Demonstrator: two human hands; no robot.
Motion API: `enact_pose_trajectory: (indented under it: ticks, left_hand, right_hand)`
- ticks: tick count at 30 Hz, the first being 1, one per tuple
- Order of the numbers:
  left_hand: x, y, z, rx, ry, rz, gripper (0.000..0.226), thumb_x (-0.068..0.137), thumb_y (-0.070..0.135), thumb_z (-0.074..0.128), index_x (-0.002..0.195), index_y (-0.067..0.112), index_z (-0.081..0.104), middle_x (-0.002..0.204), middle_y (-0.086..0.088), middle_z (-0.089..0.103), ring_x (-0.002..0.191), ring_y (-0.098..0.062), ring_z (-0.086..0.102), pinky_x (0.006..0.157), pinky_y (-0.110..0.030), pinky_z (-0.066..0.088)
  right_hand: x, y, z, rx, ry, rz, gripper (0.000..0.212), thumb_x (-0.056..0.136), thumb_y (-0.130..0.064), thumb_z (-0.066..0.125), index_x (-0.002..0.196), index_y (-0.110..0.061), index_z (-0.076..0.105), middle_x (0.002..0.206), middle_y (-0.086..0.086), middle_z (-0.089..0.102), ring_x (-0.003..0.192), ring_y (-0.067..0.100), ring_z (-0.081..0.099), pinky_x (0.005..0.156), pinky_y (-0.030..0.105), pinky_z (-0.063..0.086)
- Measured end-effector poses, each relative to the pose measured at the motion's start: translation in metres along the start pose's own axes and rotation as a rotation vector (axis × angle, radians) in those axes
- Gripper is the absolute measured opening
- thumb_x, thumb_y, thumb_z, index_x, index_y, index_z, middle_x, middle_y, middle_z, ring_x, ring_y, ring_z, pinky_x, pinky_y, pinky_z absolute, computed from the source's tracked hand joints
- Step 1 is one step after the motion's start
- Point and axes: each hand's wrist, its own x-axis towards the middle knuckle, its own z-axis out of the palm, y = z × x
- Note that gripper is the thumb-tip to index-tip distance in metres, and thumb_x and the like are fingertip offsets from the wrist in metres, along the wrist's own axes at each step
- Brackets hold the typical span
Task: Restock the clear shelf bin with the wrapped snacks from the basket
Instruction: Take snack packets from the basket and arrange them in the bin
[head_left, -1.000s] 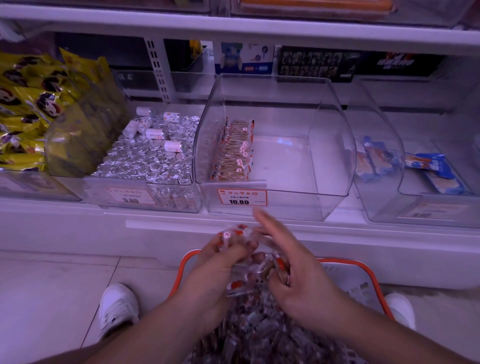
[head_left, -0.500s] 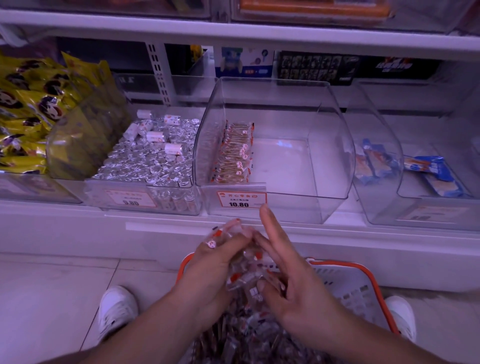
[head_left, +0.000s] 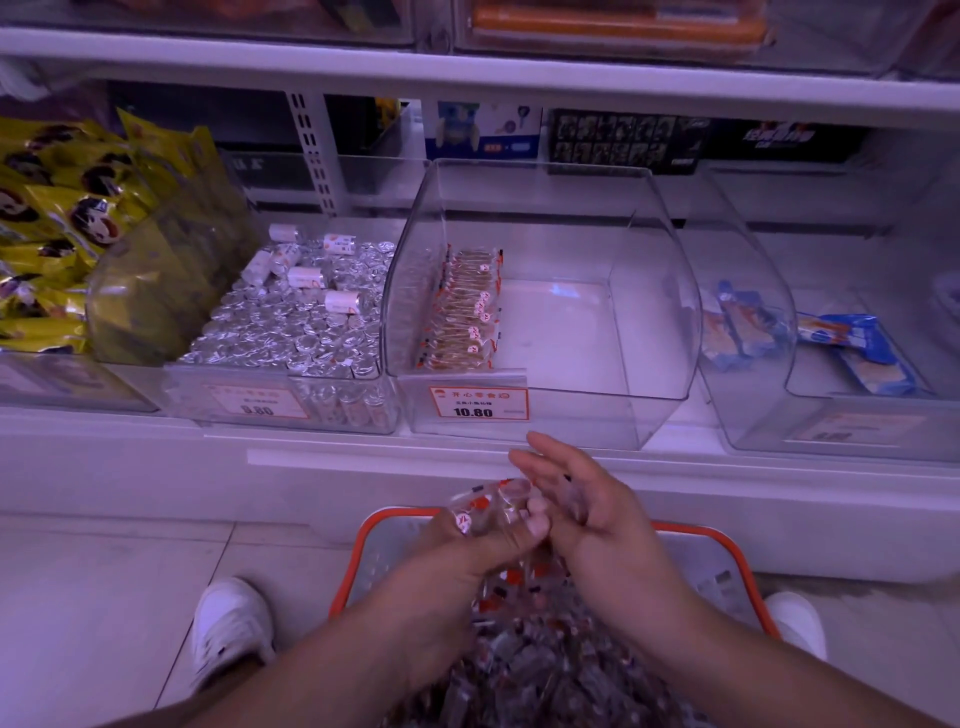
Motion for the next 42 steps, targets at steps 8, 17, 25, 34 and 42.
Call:
enact_pose_trajectory:
  ticks: [8,17,25,34,42]
  left_hand:
    - [0.008,-0.002,0.001,0.075,0.156,0.108,0.046,0.08,0.009,0.077,0.123,0.003,0.062,0.114,-0.024,0.071,0.095,-0.035,0.069,0.077,-0.043,0.055]
    - [0.009,0.003,-0.007,0.121,0.168,0.269,0.062,0.069,0.038,0.077,0.121,0.008,0.061,0.103,-0.015,0.074,0.091,-0.026,0.07,0.075,-0.037,0.058]
    - [0.002,-0.012,0.009,0.448,0.368,0.483,0.042,0.078,0.048,0.062,0.105,0.016,0.062,0.088,-0.002,0.074,0.074,0.007,0.067,0.062,-0.005,0.046]
    - [0.004,0.012,0.002,0.337,0.276,0.291,0.037,0.085,0.047,0.062,0.108,0.019,0.067,0.093,0.011,0.077,0.086,0.004,0.071,0.067,-0.008,0.05]
    - [0.01,0.016,-0.01,0.237,0.312,0.524,0.052,0.063,0.01,0.082,0.11,0.012,0.06,0.098,-0.016,0.075,0.087,-0.021,0.072,0.078,-0.032,0.059]
  right_hand:
    - [-0.001,-0.007,-0.005,0.786,-0.147,0.432,0.06,0.056,0.007,0.037,0.114,0.008,0.055,0.106,0.028,0.067,0.083,0.038,0.067,0.077,0.049,0.054]
    - [-0.003,-0.005,-0.001,0.528,-0.144,0.44,0.043,0.092,-0.006,0.052,0.134,-0.001,0.056,0.133,0.025,0.059,0.116,0.039,0.059,0.099,0.054,0.046]
    - [-0.009,0.001,0.01,0.607,-0.293,0.504,0.044,0.088,-0.027,0.04,0.112,-0.011,0.072,0.112,0.016,0.07,0.095,0.025,0.068,0.074,0.038,0.056]
    - [-0.004,-0.003,0.007,0.641,-0.139,0.373,0.039,0.087,-0.018,0.055,0.115,0.004,0.07,0.118,0.027,0.068,0.099,0.036,0.07,0.081,0.051,0.059]
    - [-0.001,-0.028,0.0,0.616,-0.157,0.371,0.041,0.084,-0.014,0.056,0.117,0.01,0.066,0.124,0.035,0.061,0.099,0.037,0.064,0.087,0.05,0.054]
